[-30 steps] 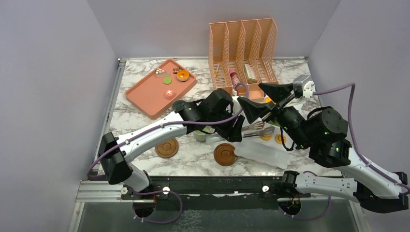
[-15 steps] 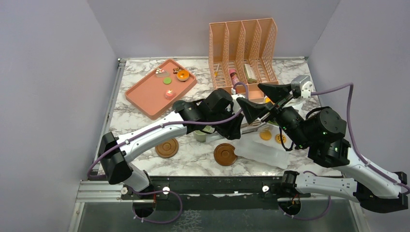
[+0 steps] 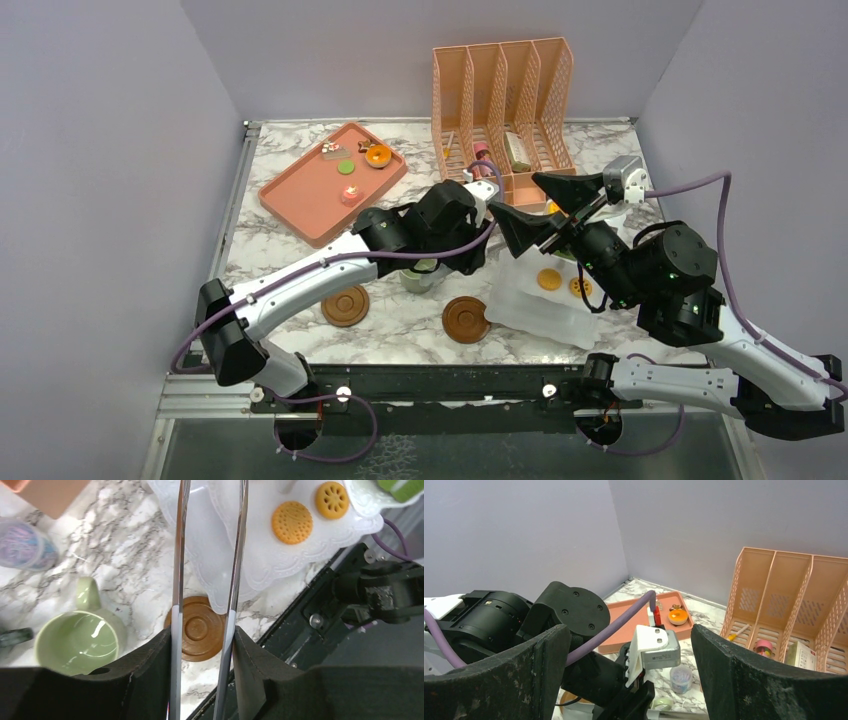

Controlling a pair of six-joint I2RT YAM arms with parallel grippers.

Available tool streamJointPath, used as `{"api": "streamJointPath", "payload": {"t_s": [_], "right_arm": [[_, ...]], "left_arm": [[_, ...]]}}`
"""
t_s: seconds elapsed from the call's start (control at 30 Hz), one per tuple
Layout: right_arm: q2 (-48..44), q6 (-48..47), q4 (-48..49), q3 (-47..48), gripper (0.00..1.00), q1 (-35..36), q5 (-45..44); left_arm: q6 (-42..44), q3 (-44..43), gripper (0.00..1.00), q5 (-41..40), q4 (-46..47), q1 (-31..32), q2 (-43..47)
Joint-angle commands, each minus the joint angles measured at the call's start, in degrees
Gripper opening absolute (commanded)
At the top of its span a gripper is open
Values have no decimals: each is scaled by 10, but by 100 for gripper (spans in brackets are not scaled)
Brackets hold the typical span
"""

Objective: Serve the afternoon tea
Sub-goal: Place the desert on the desert table, then pick up the desert from the tray.

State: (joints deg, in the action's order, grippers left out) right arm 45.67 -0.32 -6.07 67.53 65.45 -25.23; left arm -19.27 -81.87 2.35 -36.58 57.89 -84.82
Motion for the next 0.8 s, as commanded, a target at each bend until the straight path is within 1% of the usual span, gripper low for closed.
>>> {"api": "streamJointPath", "payload": {"t_s": [0.0, 0.1, 0.27, 0.5, 0.77], "right_arm": [[-6, 2, 12, -7, 95, -1, 9], [-7, 1, 14, -8, 95, -1, 9], [-7, 1, 14, -9, 95, -1, 11], [-6, 1, 15, -14, 95, -1, 17], [-3, 2, 13, -10, 95, -1, 23]], "left_arm": [[8, -36, 44, -101, -14, 3, 25], [14, -33, 45, -118, -20, -12, 21], [11, -30, 45, -142, -35, -64, 22], [21, -23, 45, -159, -53, -176, 32], [58, -32, 47, -169, -77, -305, 15]]}}
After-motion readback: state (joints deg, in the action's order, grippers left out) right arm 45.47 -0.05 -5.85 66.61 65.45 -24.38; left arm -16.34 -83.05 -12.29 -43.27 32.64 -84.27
